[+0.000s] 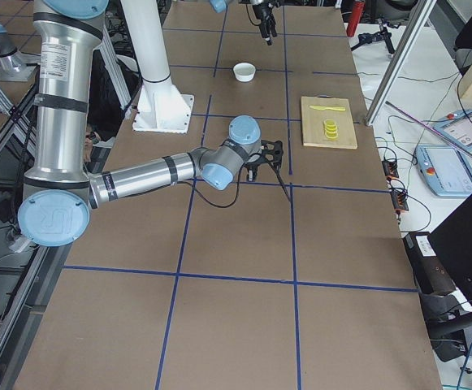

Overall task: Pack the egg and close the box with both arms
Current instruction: 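Withdraw the left gripper while the right gripper approaches the carton lid, then push the clear carton lid down over the eggs with the right gripper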

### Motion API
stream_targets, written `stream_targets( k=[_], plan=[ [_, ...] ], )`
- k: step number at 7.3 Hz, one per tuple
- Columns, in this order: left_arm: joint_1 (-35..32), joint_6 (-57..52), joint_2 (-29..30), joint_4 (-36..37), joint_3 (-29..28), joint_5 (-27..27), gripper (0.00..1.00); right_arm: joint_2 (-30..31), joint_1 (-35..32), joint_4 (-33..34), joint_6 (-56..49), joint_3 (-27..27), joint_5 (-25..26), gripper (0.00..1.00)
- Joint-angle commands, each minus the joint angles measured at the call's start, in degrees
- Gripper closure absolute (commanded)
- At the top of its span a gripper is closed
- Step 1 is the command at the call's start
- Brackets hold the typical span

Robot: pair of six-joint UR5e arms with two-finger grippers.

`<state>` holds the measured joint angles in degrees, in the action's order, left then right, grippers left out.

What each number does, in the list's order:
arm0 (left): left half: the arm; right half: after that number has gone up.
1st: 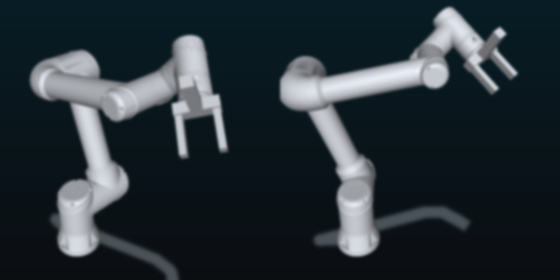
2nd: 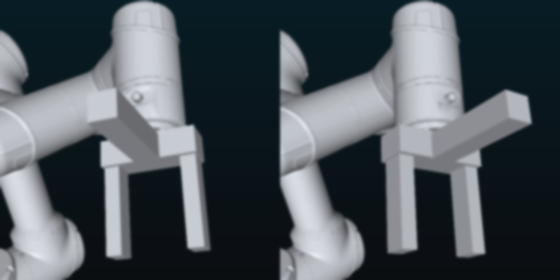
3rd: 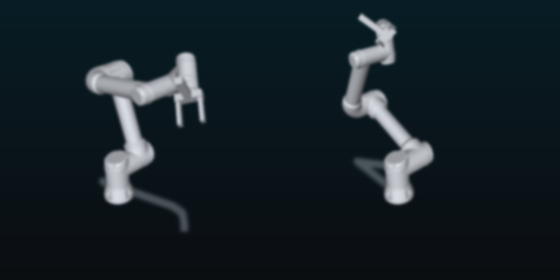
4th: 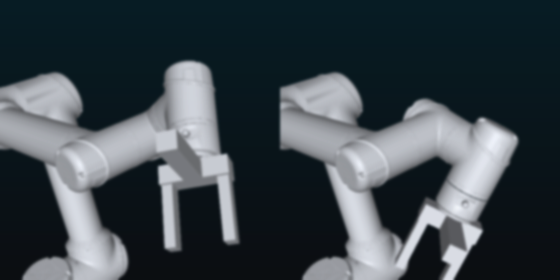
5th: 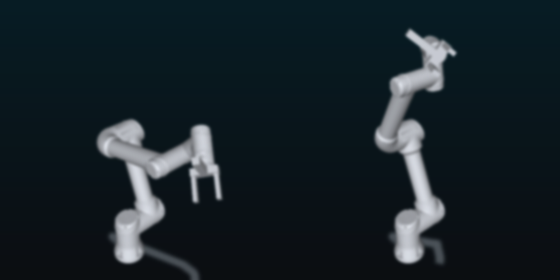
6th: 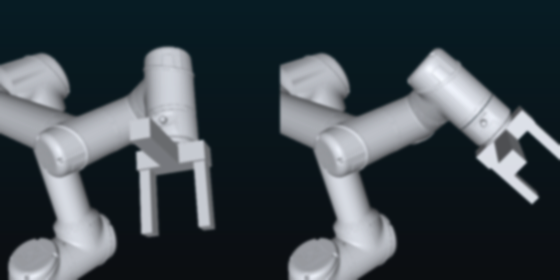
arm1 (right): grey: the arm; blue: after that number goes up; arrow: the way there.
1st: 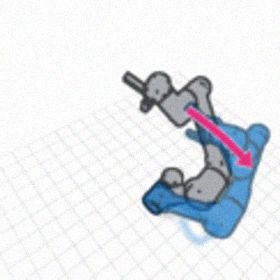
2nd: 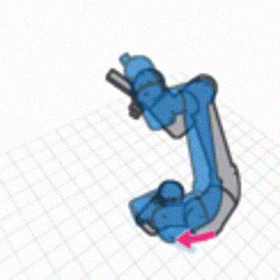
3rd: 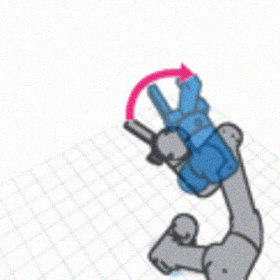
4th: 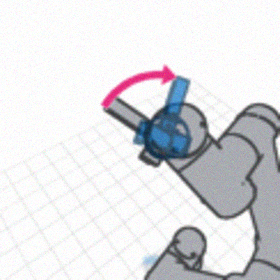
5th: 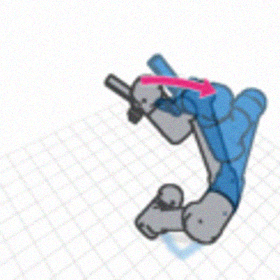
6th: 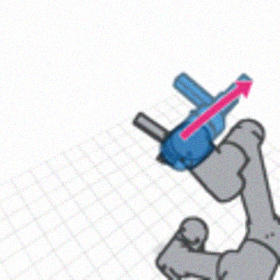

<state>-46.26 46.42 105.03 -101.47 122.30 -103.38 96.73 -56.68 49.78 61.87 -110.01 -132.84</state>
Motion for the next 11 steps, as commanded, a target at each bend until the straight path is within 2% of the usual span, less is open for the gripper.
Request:
stream_targets(
  k=[1,2,3,4,6,8,9,10,11],
  plan=[
    [-12.9,-18.4,-8.9,-0.3,2.2,-6.7,0.0,-0.8,8.0,-2.1,2.5,0.1,3.6,1.0],
    [-19.8,-30.5,-11.6,-0.4,1.1,-9.6,0.0,-5.0,12.8,-2.1,3.9,1.0,6.6,1.0],
    [-24.2,-38.0,-11.7,-0.4,-1.1,-11.1,0.0,-9.1,17.3,-2.0,9.9,1.9,10.2,1.0],
    [-26.1,-40.9,-11.3,-0.5,-2.8,-11.7,0.0,-12.8,20.1,-1.4,12.9,2.6,11.7,1.0],
    [-26.2,-41.1,-11.0,-0.5,-2.9,-11.7,0.0,-15.2,21.9,-1.3,13.6,2.9,11.9,1.0],
    [-26.2,-41.2,-11.7,-0.6,-3.0,-11.7,0.0,-23.5,23.0,0.0,13.8,4.6,12.1,1.0],
    [-26.2,-41.1,-11.8,-0.6,-3.1,-11.7,0.0,-29.1,23.5,4.4,14.3,5.9,12.4,1.0],
    [-26.2,-41.1,-11.7,-0.7,-4.2,-11.8,0.0,-32.4,24.4,7.2,14.3,6.4,13.9,0.78],
    [-26.2,-41.1,-11.7,-0.8,-6.4,-12.7,0.0,-33.3,24.4,7.8,14.4,5.9,14.6,0.01]
  ],
)
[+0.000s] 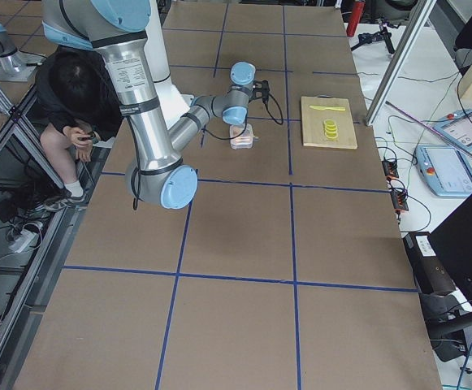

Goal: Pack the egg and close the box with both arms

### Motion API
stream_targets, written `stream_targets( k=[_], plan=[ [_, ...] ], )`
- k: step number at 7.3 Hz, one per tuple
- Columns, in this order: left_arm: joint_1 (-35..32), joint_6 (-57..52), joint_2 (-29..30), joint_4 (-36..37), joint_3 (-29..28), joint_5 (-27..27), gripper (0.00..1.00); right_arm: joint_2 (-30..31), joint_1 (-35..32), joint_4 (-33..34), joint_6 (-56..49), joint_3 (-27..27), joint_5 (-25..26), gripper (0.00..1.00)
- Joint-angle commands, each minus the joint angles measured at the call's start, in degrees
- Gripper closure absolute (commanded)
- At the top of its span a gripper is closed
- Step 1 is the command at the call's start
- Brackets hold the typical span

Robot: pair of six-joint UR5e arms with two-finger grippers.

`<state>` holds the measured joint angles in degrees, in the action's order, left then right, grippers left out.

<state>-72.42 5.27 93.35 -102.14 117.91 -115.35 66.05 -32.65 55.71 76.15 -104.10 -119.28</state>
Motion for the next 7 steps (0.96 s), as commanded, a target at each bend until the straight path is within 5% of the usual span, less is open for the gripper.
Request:
stream_targets(
  k=[1,5,7],
  plan=[
    [-0.3,0.1,-0.4,-0.1,-4.1,-2.4,0.0,-2.7,0.4,1.9,3.2,-1.4,3.6,0.0],
    [-6.5,0.1,-1.5,-0.1,-12.8,-2.9,0.0,-1.9,-9.2,17.5,1.9,-7.3,4.1,0.0],
    [-10.1,-2.9,-1.7,0.8,-14.5,-5.8,0.0,-0.9,-17.2,30.5,-18.2,-7.3,0.6,0.0]
  ],
)
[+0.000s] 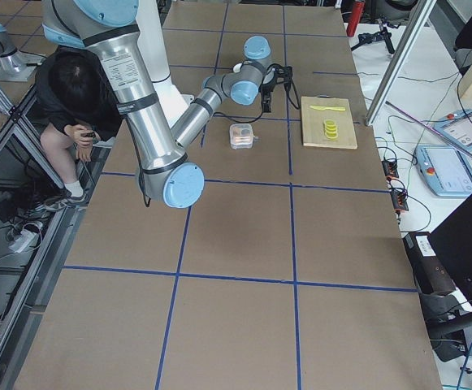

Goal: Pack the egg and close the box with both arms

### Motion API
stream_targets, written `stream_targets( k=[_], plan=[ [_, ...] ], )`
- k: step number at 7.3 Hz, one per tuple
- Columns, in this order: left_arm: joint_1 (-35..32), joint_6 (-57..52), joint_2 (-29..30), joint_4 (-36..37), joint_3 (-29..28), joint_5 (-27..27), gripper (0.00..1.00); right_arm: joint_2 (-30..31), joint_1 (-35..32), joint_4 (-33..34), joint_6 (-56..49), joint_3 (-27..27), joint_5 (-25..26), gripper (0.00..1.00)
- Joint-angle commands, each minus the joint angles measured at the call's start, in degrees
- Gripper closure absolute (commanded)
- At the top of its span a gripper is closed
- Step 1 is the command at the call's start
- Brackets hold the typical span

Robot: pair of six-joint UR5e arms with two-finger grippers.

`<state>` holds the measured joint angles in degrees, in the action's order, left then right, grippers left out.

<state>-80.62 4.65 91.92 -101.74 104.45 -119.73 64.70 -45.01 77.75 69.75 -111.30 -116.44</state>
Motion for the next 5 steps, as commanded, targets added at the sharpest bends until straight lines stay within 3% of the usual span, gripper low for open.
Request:
stream_targets(
  k=[1,2,3,4,5],
  plan=[
    [-4.1,-8.8,-0.4,2.3,-2.7,-2.8,0.0,2.9,-9.0,13.8,-24.5,-0.1,-3.2,0.0],
    [-7.2,-13.3,0.2,3.7,-4.8,-3.4,0.0,7.0,-14.1,15.9,-36.6,0.4,-5.2,0.0],
    [-8.5,-16.3,0.2,5.4,-5.5,-4.3,0.0,12.6,-20.9,16.1,-49.8,1.5,-11.7,0.0],
    [-11.3,-16.7,-0.7,6.3,-6.5,-9.8,0.0,16.1,-28.1,16.1,-58.8,4.9,-19.4,0.0],
    [-11.7,-16.4,-1.3,6.2,-6.9,-13.1,0.0,21.9,-34.2,15.9,-64.1,5.7,-21.4,0.0]
  ],
)
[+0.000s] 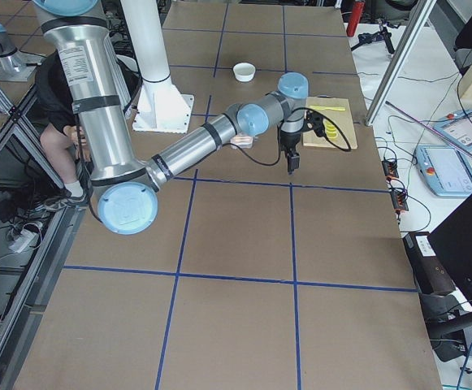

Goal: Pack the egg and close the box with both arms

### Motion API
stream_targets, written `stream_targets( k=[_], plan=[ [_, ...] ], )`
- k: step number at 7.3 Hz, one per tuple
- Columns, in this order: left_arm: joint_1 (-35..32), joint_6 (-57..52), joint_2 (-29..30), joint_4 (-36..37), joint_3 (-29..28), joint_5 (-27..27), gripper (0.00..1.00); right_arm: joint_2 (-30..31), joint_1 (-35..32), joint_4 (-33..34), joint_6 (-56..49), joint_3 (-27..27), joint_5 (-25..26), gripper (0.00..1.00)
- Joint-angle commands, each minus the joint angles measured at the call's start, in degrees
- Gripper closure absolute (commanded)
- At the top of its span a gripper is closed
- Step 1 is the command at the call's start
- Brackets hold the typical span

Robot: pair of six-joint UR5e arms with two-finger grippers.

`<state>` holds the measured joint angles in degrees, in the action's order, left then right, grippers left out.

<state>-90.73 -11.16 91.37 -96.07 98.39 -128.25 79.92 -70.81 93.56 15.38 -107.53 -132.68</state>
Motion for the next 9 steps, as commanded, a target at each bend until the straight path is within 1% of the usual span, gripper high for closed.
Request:
stream_targets(
  k=[1,3,4,5,7,8,9],
  plan=[
    [-1.6,-0.5,-1.0,0.6,-1.7,-4.4,0.0,12.2,-10.5,-1.2,-9.9,1.8,-3.9,0.0],
    [-1.6,-0.5,-3.8,0.2,-2.4,-4.1,0.0,15.5,-12.1,-1.4,-10.2,2.8,1.6,0.0],
    [-1.6,-0.4,-3.4,0.2,-4.8,-4.1,0.0,15.6,-14.6,-1.4,-9.9,4.3,0.8,0.0],
    [-1.4,-0.5,-2.9,0.3,-6.7,-3.8,0.0,16.1,-15.0,-1.4,-9.9,5.0,-0.6,0.0],
    [-1.4,-0.7,-2.9,0.3,-6.6,-3.8,0.0,15.1,-19.9,-1.4,-13.1,9.1,-7.1,0.0],
    [-1.4,-0.7,-2.9,0.3,-6.5,-3.8,0.0,15.0,-20.6,-1.4,-16.1,10.2,-7.4,0.0],
    [-1.4,-0.2,-2.7,0.5,-6.4,-3.9,0.0,14.7,-20.9,-1.4,-16.5,11.2,-7.4,0.0]
  ],
)
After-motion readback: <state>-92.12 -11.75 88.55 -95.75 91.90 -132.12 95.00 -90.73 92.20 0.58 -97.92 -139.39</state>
